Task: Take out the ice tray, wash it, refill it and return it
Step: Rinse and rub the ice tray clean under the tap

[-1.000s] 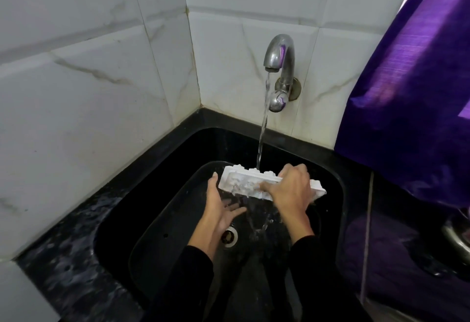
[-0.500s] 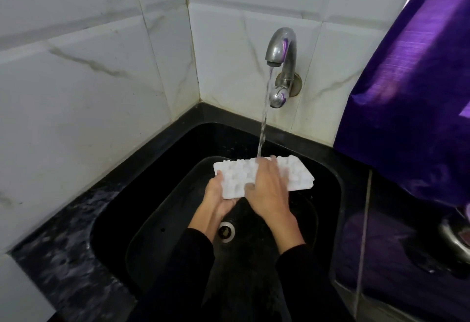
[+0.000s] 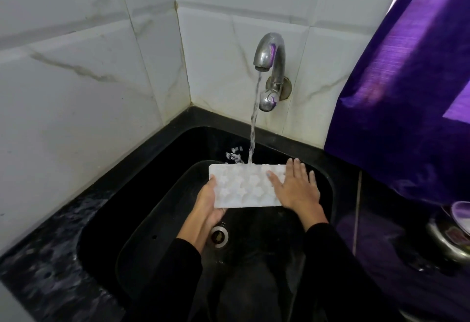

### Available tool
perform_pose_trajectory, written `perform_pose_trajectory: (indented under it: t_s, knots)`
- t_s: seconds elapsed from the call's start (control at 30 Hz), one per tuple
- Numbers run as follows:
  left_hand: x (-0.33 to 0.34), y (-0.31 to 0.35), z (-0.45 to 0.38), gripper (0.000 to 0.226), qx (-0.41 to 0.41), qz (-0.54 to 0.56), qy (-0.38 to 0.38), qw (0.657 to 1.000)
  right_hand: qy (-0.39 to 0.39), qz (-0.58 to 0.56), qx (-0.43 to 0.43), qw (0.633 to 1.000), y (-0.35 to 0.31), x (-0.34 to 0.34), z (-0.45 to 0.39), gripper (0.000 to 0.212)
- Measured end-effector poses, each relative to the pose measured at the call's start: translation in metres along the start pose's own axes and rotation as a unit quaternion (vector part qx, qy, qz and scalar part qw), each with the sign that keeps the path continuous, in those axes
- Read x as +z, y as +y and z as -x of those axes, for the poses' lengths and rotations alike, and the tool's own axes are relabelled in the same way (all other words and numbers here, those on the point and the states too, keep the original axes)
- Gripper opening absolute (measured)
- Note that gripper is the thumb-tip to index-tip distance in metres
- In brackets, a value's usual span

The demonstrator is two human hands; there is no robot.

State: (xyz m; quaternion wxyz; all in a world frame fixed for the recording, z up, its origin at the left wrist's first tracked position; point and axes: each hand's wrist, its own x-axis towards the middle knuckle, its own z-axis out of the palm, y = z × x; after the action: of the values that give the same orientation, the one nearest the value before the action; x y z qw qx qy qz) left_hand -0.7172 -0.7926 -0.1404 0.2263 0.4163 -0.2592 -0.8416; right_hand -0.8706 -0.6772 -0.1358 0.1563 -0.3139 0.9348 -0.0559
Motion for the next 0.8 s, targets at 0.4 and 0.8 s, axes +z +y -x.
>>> perform_pose_trajectory:
  t_s: [0.4,0.8]
  knots:
    - [0.012,0.005,0.0,0.044,-0.012,-0.017,-0.011,1.0,0.057,-0.007,-0.232,0.971,-0.061,0.011,0.018,0.083]
    - [-0.014,0.032,0.004,0.042,-0.029,0.039,-0.002,0.999,0.019,-0.276,0.048,0.96,-0.006,-0.017,0.013,0.066]
